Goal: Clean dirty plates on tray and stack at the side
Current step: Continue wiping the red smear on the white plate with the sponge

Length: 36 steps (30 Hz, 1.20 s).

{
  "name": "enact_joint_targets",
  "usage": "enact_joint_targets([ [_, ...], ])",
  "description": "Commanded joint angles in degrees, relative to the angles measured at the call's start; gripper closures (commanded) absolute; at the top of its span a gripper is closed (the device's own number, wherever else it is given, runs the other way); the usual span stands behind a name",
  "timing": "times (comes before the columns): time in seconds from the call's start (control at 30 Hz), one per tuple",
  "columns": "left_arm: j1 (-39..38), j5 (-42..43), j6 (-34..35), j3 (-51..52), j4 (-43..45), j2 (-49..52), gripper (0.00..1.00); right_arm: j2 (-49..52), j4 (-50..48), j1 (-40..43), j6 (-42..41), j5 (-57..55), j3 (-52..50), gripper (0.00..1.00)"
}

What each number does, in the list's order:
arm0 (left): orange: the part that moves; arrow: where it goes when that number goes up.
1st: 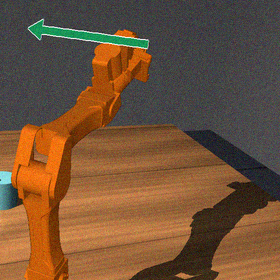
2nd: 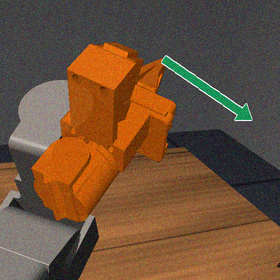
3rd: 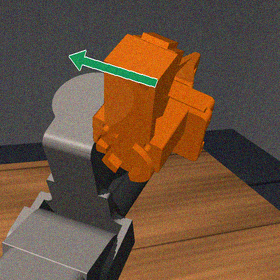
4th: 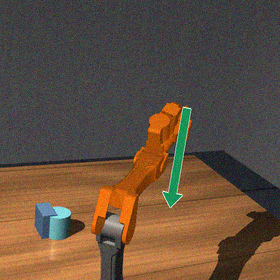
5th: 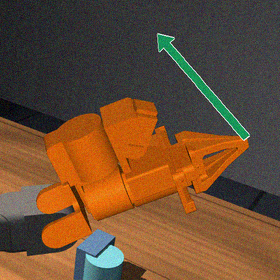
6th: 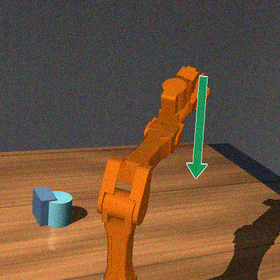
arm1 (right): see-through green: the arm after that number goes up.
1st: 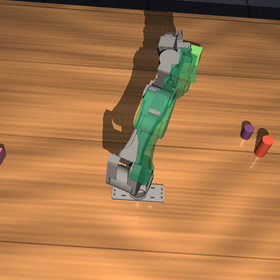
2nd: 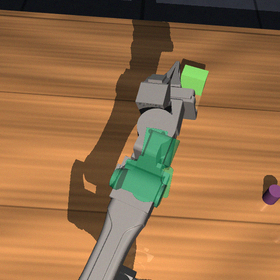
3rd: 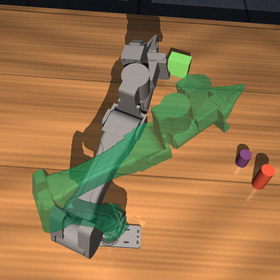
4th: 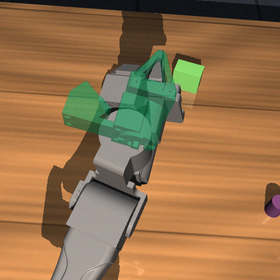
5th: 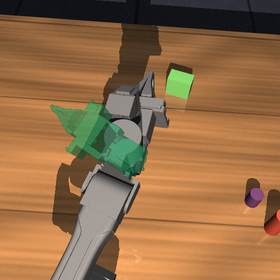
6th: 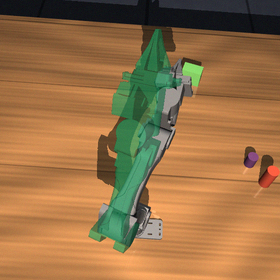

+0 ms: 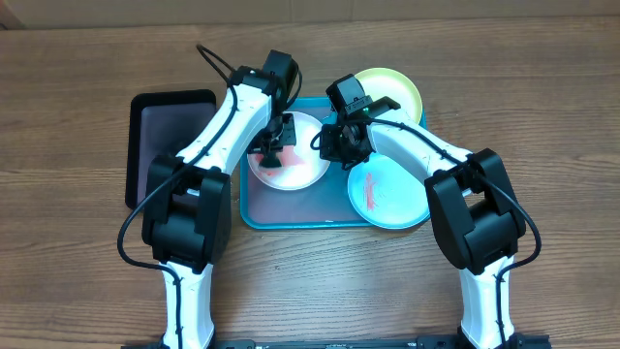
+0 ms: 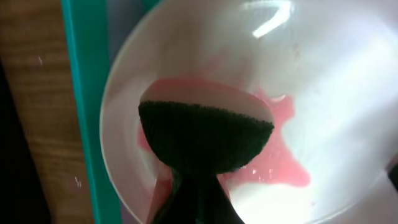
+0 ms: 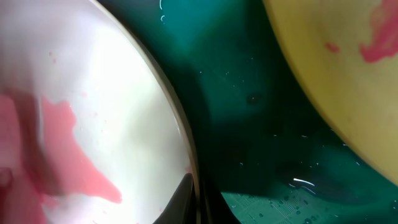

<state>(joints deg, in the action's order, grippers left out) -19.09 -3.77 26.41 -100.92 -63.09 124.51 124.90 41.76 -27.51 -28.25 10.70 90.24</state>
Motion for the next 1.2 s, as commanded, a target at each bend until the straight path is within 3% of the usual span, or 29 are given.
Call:
enact_joint_targets([
  [0.0,-0.44,2.97,1.42,-0.55,-0.96,0.83,0.96,2.54,0.74,-0.52,1.01,-1.18,-0.22,0.96],
  [0.23,0.11,-4.48,-3.67,1.88,7.98,0.83,0.96,2.54,0.76,-0.55,1.01,-1.14,-0.22,0.96],
  [0.37,0.11,-7.17,-4.35,1.9,5.99,0.83,0.96,2.54,0.79,-0.55,1.03,-0.98,-0.22,0.96],
  [0.5,-0.17,-0.13,-4.57,2.71,-1.29,0.83,0.96,2.54,0.74,-0.52,1.25,-0.98,-0.22,0.96],
  [0.6,-0.5,12.94,-11.63,4.63,-0.5,0.83,0.96,2.54,0.72,-0.52,1.25,-0.96,-0.22,0.96],
  [0.63,-0.5,12.94,-11.87,5.16,0.72,0.83,0.96,2.54,0.74,-0.52,1.25,-0.98,-0.22,0.96],
  [0.93,0.35,0.44,-4.24,5.68,13.35,0.83,0.96,2.54,0.96,-0.55,1.25,-0.94,-0.22,0.96],
  [1.17,0.33,-2.16,-1.64,4.59,6.19,0.83,0.96,2.54,0.76,-0.55,1.44,-0.66,-0.22,0.96],
])
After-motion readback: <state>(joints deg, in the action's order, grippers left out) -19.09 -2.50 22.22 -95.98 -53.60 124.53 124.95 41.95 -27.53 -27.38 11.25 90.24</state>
